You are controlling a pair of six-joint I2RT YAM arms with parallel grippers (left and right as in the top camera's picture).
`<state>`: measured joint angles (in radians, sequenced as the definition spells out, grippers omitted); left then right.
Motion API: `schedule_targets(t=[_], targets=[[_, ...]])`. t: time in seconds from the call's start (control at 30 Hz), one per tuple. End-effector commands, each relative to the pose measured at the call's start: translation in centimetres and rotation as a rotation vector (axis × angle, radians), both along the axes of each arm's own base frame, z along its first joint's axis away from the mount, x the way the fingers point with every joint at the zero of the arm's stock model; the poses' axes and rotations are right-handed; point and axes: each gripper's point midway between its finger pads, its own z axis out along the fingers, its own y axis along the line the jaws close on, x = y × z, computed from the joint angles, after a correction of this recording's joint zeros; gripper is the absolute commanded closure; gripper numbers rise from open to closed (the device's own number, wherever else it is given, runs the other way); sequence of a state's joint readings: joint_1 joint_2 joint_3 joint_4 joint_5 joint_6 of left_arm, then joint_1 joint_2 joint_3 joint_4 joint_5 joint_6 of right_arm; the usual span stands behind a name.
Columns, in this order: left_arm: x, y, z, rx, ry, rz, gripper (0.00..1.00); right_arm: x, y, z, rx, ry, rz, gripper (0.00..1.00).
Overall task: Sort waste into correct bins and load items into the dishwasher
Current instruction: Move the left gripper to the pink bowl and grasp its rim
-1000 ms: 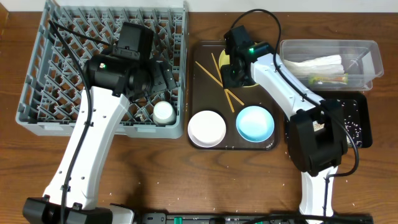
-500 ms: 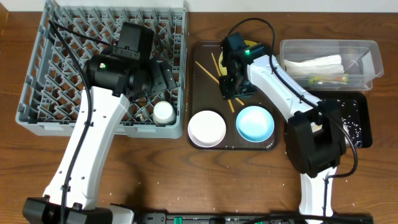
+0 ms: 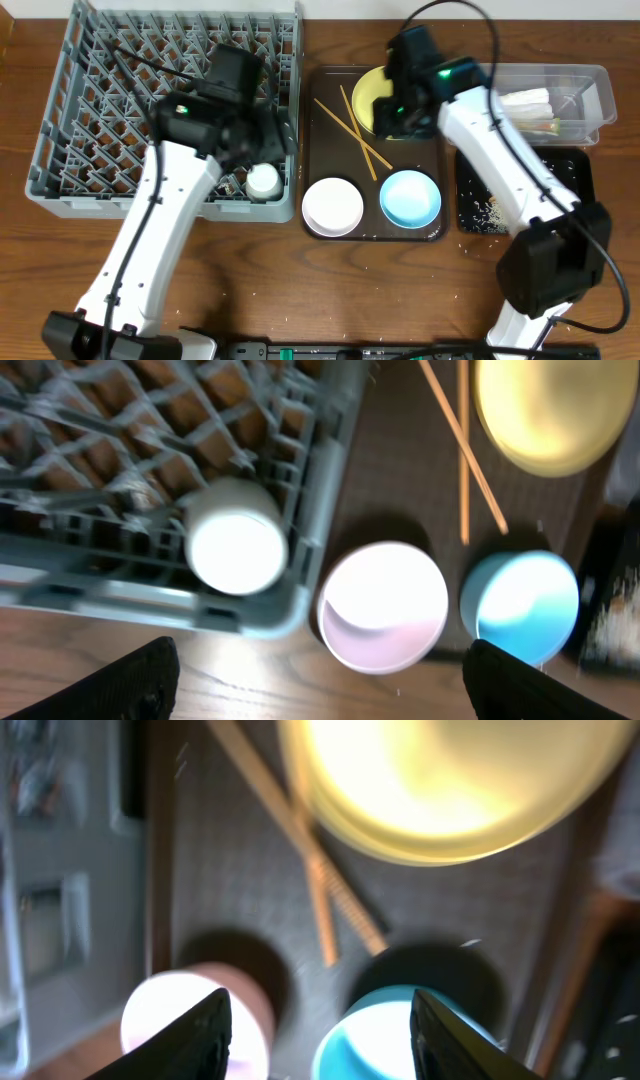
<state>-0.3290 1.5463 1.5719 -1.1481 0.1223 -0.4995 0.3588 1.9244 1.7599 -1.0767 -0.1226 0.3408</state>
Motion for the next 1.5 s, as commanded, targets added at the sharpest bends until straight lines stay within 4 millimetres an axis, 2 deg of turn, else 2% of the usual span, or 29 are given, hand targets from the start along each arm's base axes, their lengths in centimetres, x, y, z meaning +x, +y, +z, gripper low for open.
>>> schedule_targets(t=[0.0,0.1,0.2,0.27,0.33,0.47,0.73,0.93,1.03,1.27,1.47], targets=[[-1.5,-3.2,-1.4,-0.004,0.052,-0.097,0.09,2.2,-4.6,2.8,0.025,-0.084,-0.133,0.41],[-2.4,-5.4,-2.6,0.016,0.084,-0.165,0.14,3.3,-7.6,3.3,0.029,-0.109,-0.205,0.37],[-3.5,-7.5,-5.1,0.056,0.158,-0.228,0.23,4.1,-10.8,3.3,0.026,-0.115,-0.278,0.28],[-4.2,-8.3,-6.6,0.083,0.214,-0.245,0.29,4.3,-12.4,3.4,0.025,-0.119,-0.312,0.27],[-4.9,-8.7,-8.1,0.112,0.268,-0.256,0.29,4.5,-13.7,3.4,0.023,-0.119,-0.342,0.25],[-5.7,-8.9,-10.3,0.151,0.353,-0.22,0.3,4.6,-15.2,3.2,0.014,-0.119,-0.371,0.23],[-6.2,-8.3,-12.9,0.21,0.438,-0.001,0.31,4.6,-16.8,3.1,-0.064,-0.132,-0.406,0.11],[-6.2,-7.4,-14.5,0.273,0.454,0.144,0.37,4.6,-16.8,3.1,-0.064,-0.132,-0.406,0.07],[-6.0,-6.7,-15.0,0.299,0.438,0.222,0.37,4.6,-16.8,3.1,-0.064,-0.132,-0.406,0.07],[-5.9,-6.6,-17.3,0.284,0.417,0.238,0.37,4.5,-16.8,3.0,-0.065,-0.124,-0.405,0.05],[-5.9,-6.8,-18.7,0.262,0.404,0.236,0.43,4.4,-16.8,3.0,-0.066,-0.123,-0.405,0.05]])
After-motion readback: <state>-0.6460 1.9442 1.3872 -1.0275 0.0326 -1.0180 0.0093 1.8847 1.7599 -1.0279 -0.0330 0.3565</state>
